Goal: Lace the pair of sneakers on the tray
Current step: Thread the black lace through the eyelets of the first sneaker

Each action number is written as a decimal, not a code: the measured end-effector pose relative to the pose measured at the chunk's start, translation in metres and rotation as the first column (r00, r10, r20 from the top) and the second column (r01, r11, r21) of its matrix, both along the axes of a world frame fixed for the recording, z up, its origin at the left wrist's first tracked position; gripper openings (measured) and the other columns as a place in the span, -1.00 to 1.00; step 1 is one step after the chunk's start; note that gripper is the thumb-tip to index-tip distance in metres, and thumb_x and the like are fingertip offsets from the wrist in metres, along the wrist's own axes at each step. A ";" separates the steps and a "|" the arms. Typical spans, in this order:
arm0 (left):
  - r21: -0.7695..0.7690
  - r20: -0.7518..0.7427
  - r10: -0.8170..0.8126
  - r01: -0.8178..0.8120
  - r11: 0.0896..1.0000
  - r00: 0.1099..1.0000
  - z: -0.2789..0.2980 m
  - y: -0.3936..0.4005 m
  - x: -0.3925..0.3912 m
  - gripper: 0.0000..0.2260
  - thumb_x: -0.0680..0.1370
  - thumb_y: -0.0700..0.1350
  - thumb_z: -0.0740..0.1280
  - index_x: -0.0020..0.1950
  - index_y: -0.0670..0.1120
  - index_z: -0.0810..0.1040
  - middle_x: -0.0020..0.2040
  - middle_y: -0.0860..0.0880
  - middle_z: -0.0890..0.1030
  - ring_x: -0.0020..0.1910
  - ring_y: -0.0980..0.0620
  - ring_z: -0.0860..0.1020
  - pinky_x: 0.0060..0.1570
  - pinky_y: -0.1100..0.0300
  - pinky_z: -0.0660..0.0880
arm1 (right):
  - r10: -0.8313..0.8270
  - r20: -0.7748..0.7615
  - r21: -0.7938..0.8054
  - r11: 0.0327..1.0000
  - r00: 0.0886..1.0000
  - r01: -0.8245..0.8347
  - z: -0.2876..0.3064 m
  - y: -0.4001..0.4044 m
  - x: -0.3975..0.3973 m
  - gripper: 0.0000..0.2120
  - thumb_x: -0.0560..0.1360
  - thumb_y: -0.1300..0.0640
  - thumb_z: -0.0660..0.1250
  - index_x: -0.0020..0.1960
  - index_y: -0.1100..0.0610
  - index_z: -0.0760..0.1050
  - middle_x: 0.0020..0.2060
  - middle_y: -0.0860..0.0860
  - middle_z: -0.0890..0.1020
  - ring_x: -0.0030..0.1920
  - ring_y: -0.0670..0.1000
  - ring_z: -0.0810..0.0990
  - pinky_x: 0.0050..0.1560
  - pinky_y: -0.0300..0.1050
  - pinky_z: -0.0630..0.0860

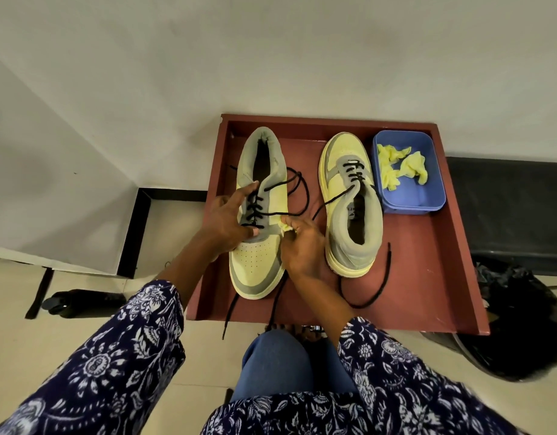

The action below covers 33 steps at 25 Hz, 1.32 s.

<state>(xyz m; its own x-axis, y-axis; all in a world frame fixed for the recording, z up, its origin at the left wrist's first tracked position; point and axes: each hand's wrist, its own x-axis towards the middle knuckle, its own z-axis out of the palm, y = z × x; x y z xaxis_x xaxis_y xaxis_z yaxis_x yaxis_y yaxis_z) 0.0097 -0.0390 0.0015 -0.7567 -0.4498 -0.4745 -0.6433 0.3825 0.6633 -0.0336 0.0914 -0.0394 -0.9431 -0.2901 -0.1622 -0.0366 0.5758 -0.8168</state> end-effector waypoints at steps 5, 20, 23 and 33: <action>0.015 -0.022 0.033 -0.032 0.999 0.999 -0.001 0.004 0.011 -0.27 0.45 -0.22 0.40 0.43 0.27 0.10 0.38 -0.08 0.17 0.35 -0.20 0.23 0.22 -0.22 0.40 | 0.046 -0.115 -0.036 0.998 0.992 -0.050 -0.010 0.013 0.047 -0.60 0.42 0.44 0.18 0.18 0.21 0.55 0.16 0.13 0.55 0.21 0.10 0.49 0.27 -0.13 0.42; -0.071 -0.053 0.060 -0.064 0.995 0.997 -0.001 0.010 0.008 -0.25 0.41 -0.24 0.43 0.43 0.21 0.14 0.32 -0.12 0.26 0.28 -0.17 0.32 0.22 -0.14 0.42 | -0.039 0.011 -0.097 0.995 0.999 0.039 -0.005 -0.004 -0.002 -0.61 0.37 0.49 0.17 0.04 0.23 0.63 0.05 0.13 0.62 0.09 0.06 0.56 0.06 -0.50 0.27; -0.050 -0.053 0.086 -0.088 0.995 0.995 -0.001 0.008 0.007 -0.25 0.40 -0.23 0.43 0.43 0.22 0.14 0.31 -0.14 0.26 0.28 -0.18 0.31 0.21 -0.16 0.43 | -0.016 -0.036 -0.097 0.995 0.999 0.012 -0.006 -0.006 -0.003 -0.62 0.38 0.49 0.18 0.04 0.23 0.63 0.04 0.13 0.63 0.07 0.05 0.57 0.04 -0.52 0.28; -0.181 -0.117 0.114 -0.134 0.974 0.987 -0.005 0.020 0.007 -0.28 0.40 -0.22 0.40 0.43 0.22 0.16 0.18 -0.09 0.36 0.09 -0.03 0.40 0.06 0.15 0.35 | 0.138 0.011 -0.062 0.989 0.990 -0.137 0.002 0.027 0.036 -0.71 0.40 0.41 0.24 0.01 0.22 0.64 -0.02 0.11 0.62 -0.02 0.05 0.58 -0.01 -0.35 0.41</action>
<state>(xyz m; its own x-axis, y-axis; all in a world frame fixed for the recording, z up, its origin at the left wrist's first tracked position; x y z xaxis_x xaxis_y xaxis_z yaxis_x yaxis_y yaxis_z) 0.0169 -0.0189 -0.0035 -0.7301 -0.6171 -0.2934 -0.6244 0.4281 0.6534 0.0026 0.1182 -0.0375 -0.8910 -0.4270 -0.1543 -0.0995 0.5153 -0.8512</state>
